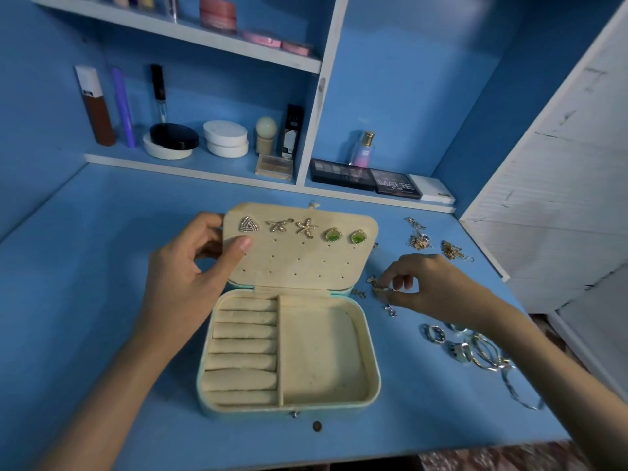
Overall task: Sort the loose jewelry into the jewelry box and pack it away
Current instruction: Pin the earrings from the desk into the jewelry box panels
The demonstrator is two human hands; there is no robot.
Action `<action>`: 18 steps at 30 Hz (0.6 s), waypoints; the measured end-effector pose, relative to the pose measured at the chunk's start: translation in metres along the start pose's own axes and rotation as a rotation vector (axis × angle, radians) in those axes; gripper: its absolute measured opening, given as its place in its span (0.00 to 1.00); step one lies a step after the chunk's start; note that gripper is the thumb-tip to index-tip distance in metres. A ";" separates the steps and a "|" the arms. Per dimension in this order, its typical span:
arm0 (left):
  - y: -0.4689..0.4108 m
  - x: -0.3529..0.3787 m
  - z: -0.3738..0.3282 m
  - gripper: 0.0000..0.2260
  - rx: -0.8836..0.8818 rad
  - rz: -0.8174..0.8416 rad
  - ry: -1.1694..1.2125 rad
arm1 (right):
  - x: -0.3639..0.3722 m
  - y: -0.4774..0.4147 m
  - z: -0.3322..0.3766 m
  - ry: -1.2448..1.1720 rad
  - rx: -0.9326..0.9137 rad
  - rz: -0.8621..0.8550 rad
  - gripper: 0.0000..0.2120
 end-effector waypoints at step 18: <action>0.000 0.000 -0.003 0.08 0.022 0.009 -0.006 | 0.015 -0.004 0.004 0.090 0.071 -0.097 0.08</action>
Point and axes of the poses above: each hand's wrist, its own y-axis away from the middle knuckle, its own x-axis out of the palm, z = x × y, the point moved 2 cm from there along -y, towards the middle knuckle
